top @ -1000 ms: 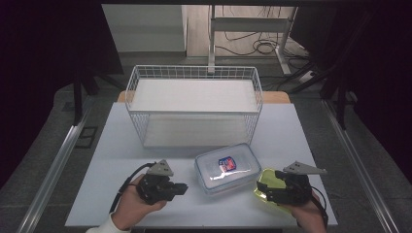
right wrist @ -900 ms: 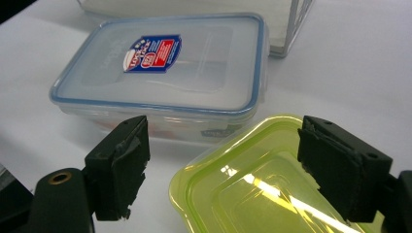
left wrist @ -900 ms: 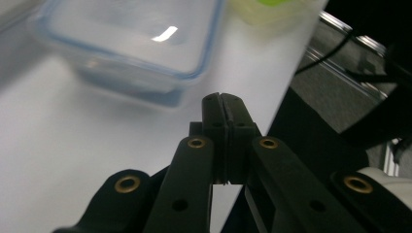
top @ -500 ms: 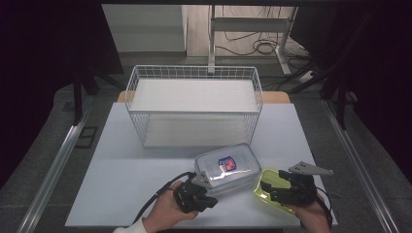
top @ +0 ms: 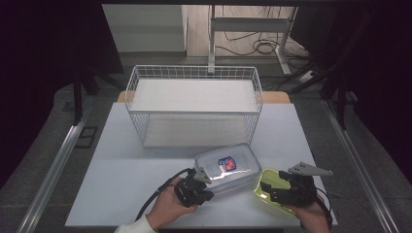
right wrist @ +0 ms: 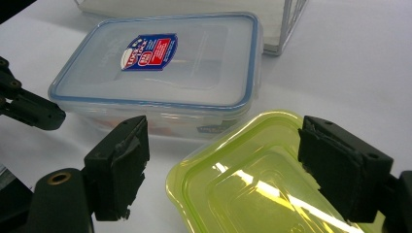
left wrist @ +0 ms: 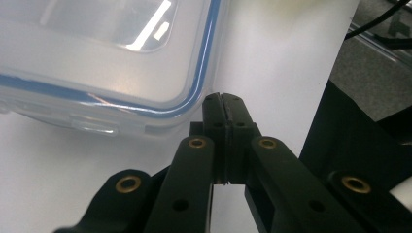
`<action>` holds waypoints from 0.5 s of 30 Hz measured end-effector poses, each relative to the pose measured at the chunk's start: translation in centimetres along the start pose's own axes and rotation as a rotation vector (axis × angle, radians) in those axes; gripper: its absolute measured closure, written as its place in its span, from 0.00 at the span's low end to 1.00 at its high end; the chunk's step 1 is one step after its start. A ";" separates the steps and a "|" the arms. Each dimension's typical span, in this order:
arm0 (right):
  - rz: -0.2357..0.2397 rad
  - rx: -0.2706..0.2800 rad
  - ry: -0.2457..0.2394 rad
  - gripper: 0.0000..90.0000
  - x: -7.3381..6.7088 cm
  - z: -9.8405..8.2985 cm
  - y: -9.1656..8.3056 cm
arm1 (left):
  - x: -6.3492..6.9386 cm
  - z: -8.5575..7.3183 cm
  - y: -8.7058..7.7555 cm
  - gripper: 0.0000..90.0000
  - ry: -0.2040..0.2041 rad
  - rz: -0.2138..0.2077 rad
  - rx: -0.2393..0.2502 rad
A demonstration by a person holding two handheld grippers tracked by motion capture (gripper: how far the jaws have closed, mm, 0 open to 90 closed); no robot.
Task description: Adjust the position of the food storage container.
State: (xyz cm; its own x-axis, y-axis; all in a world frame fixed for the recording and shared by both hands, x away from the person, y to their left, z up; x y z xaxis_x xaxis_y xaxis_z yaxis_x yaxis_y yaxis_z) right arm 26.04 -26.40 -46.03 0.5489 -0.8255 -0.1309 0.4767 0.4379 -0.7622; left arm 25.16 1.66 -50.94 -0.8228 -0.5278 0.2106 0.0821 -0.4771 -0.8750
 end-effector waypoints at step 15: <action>-0.005 0.001 -0.001 0.21 0.1 0.0 0.0 | -3.0 -0.5 -0.6 1.00 -0.073 0.027 0.015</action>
State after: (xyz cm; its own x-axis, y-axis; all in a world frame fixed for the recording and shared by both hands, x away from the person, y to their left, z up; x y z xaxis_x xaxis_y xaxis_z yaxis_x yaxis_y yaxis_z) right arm 26.08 -26.49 -46.02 0.5477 -0.8271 -0.1266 0.4799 0.4344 -0.7622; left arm 27.29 3.94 -51.24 -0.7767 -0.5906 0.2187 0.1126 -0.4718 -0.8745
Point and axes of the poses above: each handheld gripper's, and its own axes: y roughly forward along the jaws, z roughly out of its top, x roughly to its right, the point moved 3 cm from there along y, roughly forward along the jaws, and after that the axes turned 10 degrees about -x, right-handed, at the moved point
